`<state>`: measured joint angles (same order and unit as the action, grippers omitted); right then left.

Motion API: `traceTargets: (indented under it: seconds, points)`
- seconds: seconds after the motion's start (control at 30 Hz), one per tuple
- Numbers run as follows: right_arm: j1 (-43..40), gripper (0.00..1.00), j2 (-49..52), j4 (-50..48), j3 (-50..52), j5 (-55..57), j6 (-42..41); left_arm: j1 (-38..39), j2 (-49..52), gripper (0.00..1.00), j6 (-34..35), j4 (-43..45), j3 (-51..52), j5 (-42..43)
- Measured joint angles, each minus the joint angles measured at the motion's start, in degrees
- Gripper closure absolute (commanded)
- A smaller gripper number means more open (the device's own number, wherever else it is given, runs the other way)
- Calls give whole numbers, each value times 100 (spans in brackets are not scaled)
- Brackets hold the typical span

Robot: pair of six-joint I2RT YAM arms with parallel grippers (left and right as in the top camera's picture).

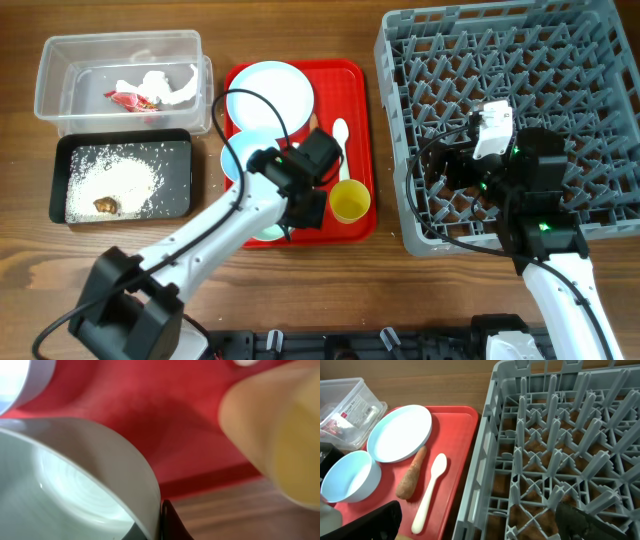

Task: Sort waste into correct bins and load items into the dishwasher rack
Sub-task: 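Return the teal bowl to the red tray, then grasp the carrot with the left gripper and place it on the black tray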

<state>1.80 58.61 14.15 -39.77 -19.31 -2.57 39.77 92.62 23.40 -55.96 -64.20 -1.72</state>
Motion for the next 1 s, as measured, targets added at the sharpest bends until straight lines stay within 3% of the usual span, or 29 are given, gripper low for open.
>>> traceTargets:
  seconds: [0.1,0.2,0.4,0.53,0.8,1.0]
  points:
    - [0,0,0,2,0,0,0,118,214,86,122,162,136,-348]
    - [0,0,0,33,0,0,0,116,411,59,181,264,181,-535]
    - [2,0,0,46,0,-48,0,116,492,50,267,313,197,-566]
    - [0,0,2,46,0,-83,0,68,507,36,291,109,-236,-144]
    - [0,0,4,48,0,-96,0,-1158,533,41,122,-321,-2490,680]
    - [0,0,4,46,0,-129,-2,-1445,741,47,2,485,-2802,809]
